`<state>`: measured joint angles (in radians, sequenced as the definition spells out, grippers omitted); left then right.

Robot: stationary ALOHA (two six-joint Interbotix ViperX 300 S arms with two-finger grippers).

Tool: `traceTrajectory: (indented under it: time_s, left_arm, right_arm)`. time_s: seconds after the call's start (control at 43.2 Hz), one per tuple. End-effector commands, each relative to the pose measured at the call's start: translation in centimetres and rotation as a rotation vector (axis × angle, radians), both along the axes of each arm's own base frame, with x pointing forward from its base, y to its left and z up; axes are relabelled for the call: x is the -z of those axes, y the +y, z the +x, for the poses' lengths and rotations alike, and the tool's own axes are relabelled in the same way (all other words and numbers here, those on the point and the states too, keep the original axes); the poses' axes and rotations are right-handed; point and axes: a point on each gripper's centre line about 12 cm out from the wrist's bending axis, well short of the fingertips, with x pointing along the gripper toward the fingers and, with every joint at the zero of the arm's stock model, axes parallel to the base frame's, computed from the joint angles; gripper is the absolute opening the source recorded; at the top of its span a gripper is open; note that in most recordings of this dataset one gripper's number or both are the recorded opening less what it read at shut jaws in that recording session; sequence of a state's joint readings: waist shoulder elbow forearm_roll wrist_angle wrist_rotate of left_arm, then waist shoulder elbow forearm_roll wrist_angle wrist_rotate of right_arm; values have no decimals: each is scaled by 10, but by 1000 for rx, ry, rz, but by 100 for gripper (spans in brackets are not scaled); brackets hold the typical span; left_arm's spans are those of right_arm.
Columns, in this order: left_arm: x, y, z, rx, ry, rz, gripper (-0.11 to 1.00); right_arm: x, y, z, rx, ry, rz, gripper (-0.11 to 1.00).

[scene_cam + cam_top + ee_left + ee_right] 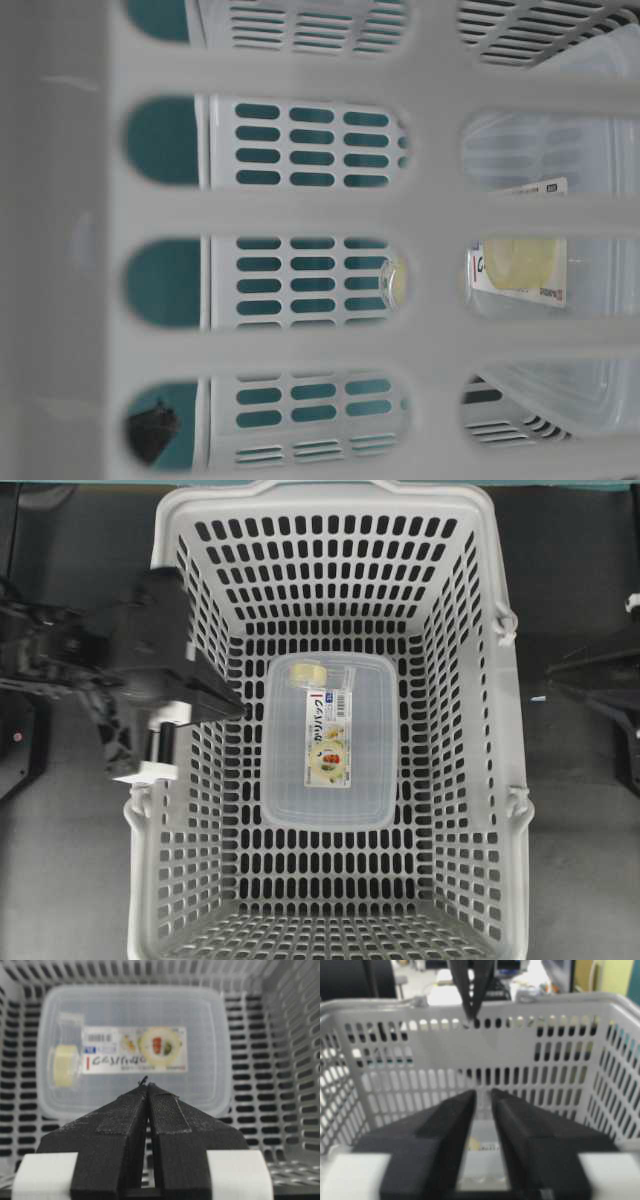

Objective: Pick up the cellophane tape from the shopping basket with the left arm.
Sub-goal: 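Move the left gripper into the basket above the clear tape roll, then lower the open left gripper around the tape roll and close it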

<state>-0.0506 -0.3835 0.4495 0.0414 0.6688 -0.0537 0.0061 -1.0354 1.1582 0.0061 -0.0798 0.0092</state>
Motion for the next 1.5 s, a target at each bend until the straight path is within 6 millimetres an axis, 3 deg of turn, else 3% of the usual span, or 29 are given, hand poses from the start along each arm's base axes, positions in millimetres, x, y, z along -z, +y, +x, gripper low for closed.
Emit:
traceTrajectory:
  time_s: [0.0, 0.093, 0.185, 0.393, 0.44, 0.625, 0.74, 1.041, 1.48]
  left_arm:
    - [-8, -1, 15, -2, 11, -1, 0]
    - [-2, -5, 28, 6, 53, 2, 0]
    - [4, -8, 37, 11, 87, 6, 0]
    - [15, -10, 62, 6, 119, 2, 5]
    - [17, -10, 66, 5, 125, 1, 14]
    - [38, -12, 87, 10, 208, 12, 70]
    - [49, -13, 98, 16, 234, 18, 90]
    - [92, -17, 118, 20, 330, 25, 90]
    - [121, -14, 121, 22, 396, 34, 90]
  right_arm:
    - [-8, 1, 2, -3, -18, 2, 36]
    - [-7, 1, 2, -3, -6, 2, 61]
    - [-5, 0, 2, -2, 8, 0, 77]
    - [-5, 2, 2, -11, 8, 3, 78]
    - [-4, 2, 2, -11, 9, 3, 78]
    - [-4, 4, 2, -18, 8, 3, 78]
    - [-3, 4, 1, -23, 8, 3, 78]
    - [-1, 4, 1, -23, 11, 3, 77]
    - [0, 4, -2, -23, 6, 4, 77]
